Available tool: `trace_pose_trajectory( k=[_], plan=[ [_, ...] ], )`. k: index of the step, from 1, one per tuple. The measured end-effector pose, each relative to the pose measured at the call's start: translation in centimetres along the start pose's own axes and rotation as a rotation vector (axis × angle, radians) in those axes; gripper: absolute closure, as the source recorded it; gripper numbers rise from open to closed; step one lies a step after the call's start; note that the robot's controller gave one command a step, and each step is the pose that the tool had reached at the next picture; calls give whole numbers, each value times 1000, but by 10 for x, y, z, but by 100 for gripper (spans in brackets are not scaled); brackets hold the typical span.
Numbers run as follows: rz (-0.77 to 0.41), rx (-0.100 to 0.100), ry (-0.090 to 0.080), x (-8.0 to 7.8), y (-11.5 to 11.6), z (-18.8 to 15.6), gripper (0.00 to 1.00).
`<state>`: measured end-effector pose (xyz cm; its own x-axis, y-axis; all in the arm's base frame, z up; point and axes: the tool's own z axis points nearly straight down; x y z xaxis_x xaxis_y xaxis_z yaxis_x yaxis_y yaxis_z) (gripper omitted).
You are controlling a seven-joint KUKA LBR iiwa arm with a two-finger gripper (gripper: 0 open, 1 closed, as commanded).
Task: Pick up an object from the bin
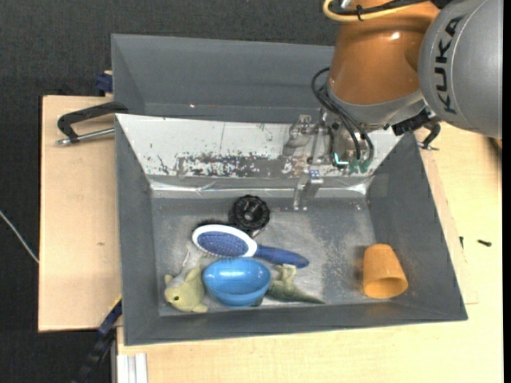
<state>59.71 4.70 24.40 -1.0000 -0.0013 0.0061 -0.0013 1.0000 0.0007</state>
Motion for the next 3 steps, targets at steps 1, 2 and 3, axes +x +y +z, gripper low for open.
trace_pose_trajectory(
  k=[1,2,3],
  plan=[
    [59,-1,3,25,22,119,0],
    [-110,-1,-25,20,32,148,0],
    [-110,0,-3,25,32,152,100]
  ],
)
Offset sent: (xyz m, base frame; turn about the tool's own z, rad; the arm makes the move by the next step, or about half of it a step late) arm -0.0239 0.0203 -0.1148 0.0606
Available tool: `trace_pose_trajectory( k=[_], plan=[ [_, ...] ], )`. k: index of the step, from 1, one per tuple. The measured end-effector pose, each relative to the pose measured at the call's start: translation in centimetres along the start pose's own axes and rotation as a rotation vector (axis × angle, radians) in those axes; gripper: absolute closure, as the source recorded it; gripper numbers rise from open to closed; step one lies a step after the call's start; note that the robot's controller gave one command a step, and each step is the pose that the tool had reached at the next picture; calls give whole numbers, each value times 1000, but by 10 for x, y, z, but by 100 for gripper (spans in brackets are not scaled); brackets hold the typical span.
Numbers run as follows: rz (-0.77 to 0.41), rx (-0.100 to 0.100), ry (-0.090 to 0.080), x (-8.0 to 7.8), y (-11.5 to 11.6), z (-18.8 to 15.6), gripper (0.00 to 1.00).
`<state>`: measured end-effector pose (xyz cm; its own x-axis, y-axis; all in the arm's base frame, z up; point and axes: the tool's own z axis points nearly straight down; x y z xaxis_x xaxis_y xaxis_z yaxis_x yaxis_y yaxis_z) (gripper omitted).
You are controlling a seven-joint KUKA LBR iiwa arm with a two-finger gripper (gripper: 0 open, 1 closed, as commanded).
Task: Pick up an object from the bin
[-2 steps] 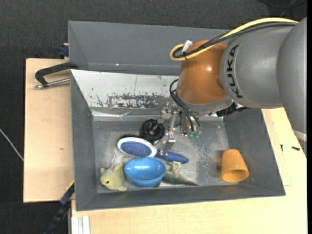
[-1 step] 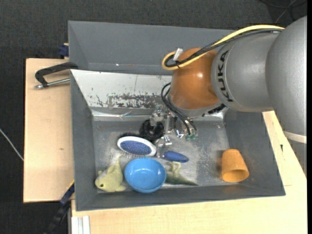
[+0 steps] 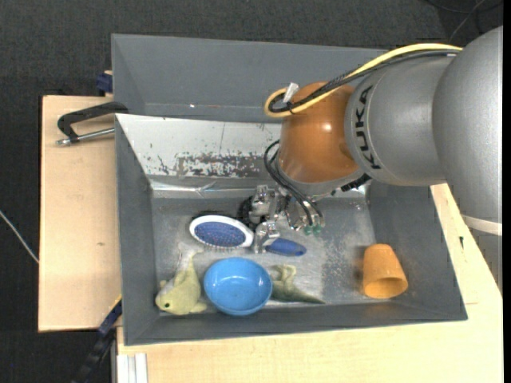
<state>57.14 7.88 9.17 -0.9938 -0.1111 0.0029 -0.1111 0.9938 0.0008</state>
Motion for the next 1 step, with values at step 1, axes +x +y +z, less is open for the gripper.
trace_pose_trajectory(
  k=[1],
  plan=[
    [-157,2,-16,15,-14,-155,100]
  ],
)
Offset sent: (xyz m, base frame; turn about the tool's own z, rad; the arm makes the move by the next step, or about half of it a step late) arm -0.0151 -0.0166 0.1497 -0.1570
